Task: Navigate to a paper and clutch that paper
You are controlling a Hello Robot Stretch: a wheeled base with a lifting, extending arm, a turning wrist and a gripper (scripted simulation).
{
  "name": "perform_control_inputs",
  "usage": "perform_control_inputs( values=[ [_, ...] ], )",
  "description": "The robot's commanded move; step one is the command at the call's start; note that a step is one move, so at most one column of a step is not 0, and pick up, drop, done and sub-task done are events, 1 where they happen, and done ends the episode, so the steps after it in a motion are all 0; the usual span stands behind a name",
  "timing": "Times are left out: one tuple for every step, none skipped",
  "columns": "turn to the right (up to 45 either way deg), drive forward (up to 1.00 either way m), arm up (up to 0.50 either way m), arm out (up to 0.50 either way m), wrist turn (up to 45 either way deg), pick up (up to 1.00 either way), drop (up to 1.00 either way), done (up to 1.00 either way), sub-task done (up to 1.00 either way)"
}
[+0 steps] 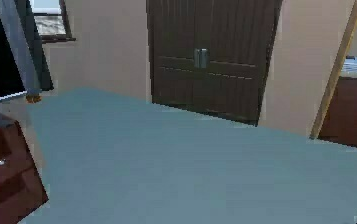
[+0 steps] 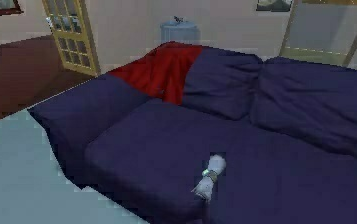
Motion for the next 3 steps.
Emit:
perform_control_inputs(
  values=[
    [27.0, 0.00, 0.00, 0.00, 0.0, 0.00, 0.00, 0.00, 0.00],
    [0.0, 0.30, 0.00, 0.00, 0.0, 0.00, 0.00, 0.00, 0.00],
    [0.0, 0.00, 0.50, 0.00, 0.0, 0.00, 0.00, 0.00, 0.00]
  ],
)
